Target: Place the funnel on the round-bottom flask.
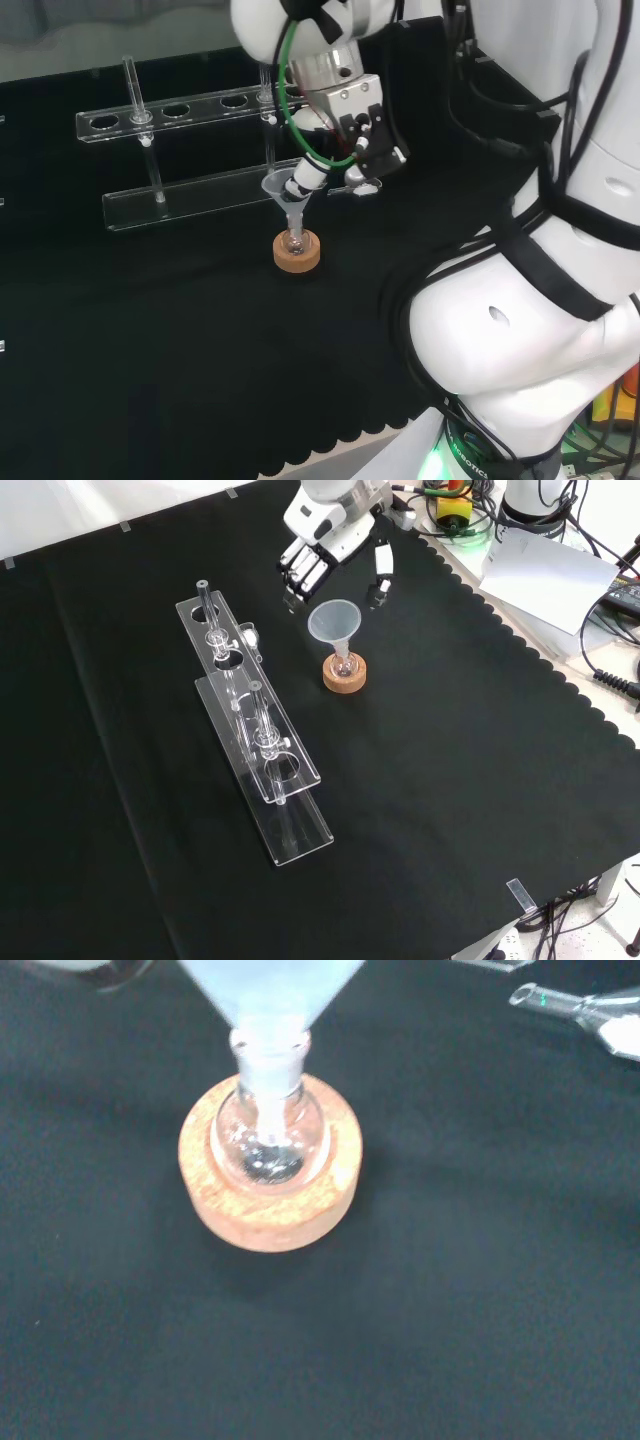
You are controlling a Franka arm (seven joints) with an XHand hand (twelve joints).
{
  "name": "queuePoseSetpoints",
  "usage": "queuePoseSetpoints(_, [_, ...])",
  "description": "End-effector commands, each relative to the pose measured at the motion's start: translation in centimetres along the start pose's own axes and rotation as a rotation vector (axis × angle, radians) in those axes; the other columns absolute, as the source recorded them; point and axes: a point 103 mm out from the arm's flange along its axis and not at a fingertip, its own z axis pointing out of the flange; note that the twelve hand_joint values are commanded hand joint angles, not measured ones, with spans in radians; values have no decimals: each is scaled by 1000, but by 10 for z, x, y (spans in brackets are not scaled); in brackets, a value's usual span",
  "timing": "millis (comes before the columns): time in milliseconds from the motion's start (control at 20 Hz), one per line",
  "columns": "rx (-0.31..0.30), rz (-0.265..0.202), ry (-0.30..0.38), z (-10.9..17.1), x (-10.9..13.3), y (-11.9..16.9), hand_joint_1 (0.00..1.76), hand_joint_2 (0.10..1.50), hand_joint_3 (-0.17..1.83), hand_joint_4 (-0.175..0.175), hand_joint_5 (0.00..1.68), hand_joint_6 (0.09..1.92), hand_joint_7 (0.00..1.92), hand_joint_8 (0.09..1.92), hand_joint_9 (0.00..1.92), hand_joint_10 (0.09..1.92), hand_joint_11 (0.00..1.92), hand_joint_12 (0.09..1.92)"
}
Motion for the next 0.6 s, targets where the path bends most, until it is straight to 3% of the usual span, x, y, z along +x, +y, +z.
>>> queuePoseSetpoints(50, [-107,24,78,6,-36,-8,679,646,497,-66,265,87,118,682,340,713,90,1485])
queuePoseSetpoints(600, [-106,54,99,5,-67,-3,703,651,503,-68,300,87,163,692,406,689,151,1465])
